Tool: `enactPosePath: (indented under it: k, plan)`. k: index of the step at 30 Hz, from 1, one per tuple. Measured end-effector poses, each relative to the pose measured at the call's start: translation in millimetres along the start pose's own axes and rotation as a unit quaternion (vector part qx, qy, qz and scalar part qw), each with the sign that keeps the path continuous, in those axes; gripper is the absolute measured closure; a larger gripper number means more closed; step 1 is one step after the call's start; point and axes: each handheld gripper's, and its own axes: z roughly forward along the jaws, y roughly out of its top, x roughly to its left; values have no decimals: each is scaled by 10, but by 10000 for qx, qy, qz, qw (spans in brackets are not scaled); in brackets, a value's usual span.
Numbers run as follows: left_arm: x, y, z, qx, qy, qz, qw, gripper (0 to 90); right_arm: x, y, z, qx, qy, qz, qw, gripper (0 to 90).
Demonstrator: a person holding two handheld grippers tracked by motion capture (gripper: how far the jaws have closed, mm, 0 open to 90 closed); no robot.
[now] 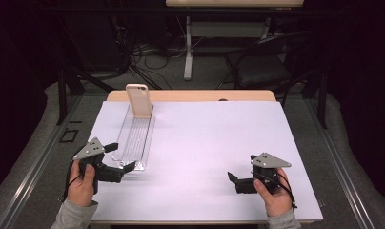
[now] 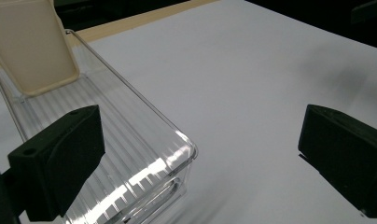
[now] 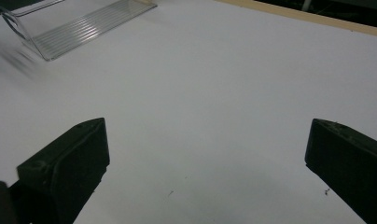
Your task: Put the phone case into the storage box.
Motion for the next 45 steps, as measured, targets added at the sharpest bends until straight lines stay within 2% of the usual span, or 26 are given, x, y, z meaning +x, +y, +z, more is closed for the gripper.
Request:
enactPosePath:
  k: [13, 24, 30, 45]
  plan:
    - [-12, -147, -80, -20, 38, -22, 10000, 6, -37, -91, -67, 7, -61, 32, 10000, 0]
    - [-2, -280, -84, -80, 110, -52, 9999, 6, -36, -211, -61, 35, -111, 36, 9999, 0]
    - [-7, -325, -112, -123, 137, -36, 9998, 6, -35, -221, -55, 10, -109, 28, 9999, 0]
    - [34, -448, -129, -162, 179, -157, 9996, 6, -55, -265, -37, 8, -123, 60, 9999, 0]
